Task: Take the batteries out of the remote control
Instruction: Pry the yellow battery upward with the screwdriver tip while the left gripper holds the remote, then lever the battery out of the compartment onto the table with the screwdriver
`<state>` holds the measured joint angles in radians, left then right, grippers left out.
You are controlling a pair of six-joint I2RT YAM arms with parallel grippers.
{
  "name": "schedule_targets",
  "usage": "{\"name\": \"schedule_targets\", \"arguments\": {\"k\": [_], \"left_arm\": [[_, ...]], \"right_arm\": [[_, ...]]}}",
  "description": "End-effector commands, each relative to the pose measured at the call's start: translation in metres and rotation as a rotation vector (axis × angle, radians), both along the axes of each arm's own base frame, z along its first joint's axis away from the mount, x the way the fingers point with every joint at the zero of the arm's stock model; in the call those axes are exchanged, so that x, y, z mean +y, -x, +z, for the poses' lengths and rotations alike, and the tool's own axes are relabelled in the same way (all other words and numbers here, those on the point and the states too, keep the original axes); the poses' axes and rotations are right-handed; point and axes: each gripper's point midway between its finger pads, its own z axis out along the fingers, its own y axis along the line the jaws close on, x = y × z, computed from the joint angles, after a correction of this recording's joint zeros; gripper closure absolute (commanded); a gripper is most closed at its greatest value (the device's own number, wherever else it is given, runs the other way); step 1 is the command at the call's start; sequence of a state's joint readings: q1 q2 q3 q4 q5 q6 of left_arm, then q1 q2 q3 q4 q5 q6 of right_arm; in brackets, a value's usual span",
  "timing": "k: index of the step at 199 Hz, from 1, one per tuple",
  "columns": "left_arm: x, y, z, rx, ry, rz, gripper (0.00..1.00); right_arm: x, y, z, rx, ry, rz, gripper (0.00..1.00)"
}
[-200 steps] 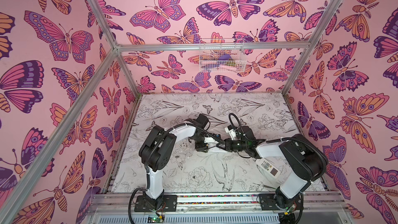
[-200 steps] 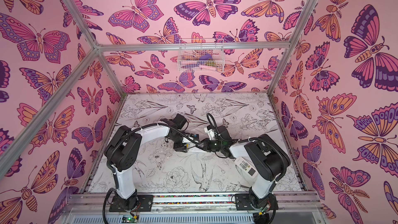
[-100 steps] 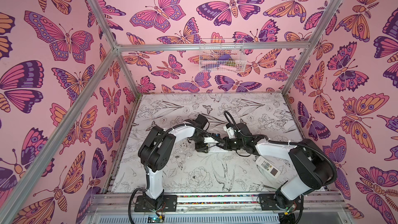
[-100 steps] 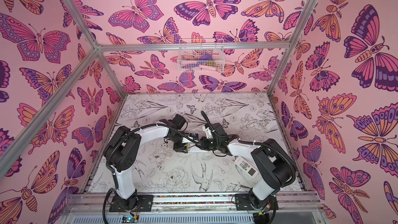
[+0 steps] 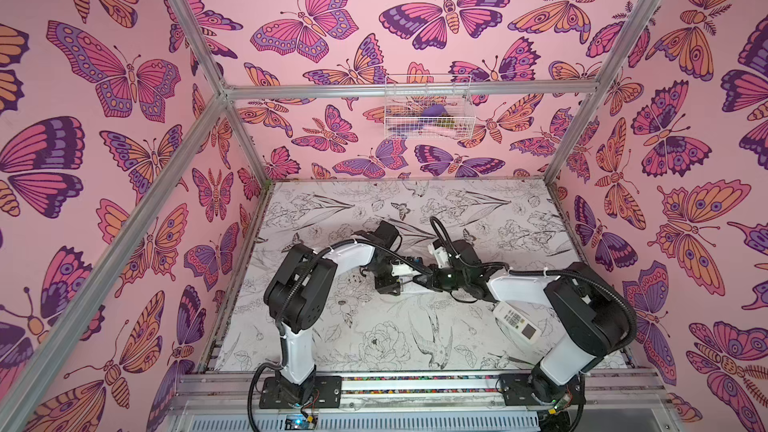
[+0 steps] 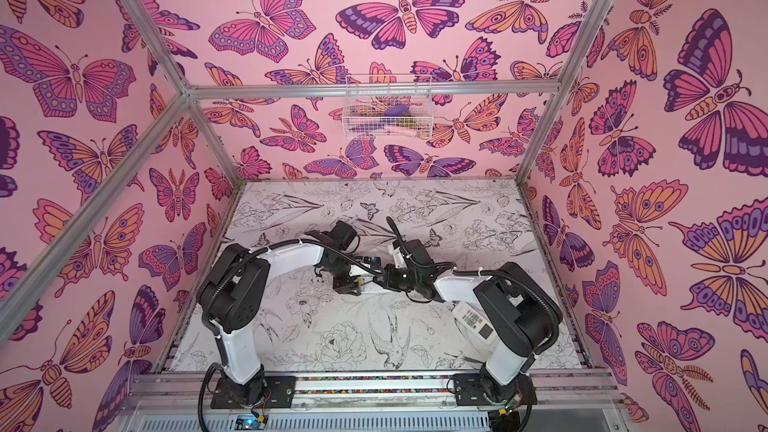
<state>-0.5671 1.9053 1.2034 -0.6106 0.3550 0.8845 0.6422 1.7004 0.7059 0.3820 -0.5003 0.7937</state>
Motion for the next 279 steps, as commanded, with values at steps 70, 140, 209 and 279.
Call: {"name": "schedule_targets", "arguments": {"k": [70,140,209,279], "left_arm": [[0.008,0.044,-0.017,0.145,-0.071,-0.042,0.43],[-0.009,0.023,0.032,0.087,0.021,0.12,0.22],[0.006,0.007,0.048,0.12,-0.056,0.473,0.32],[0.017,0.008,0.027,0.105,-0.135,0.518,0.38]], "right_arm": [[-0.002,0.004,-0.013,0.007,-0.159,0.051,1.0],[-0.002,0.004,-0.035,0.08,-0.196,0.003,1.0],[-0.002,0.005,-0.035,0.08,-0.186,0.01,1.0],[-0.004,0.003,-0.036,0.071,-0.149,0.008,1.0]]}}
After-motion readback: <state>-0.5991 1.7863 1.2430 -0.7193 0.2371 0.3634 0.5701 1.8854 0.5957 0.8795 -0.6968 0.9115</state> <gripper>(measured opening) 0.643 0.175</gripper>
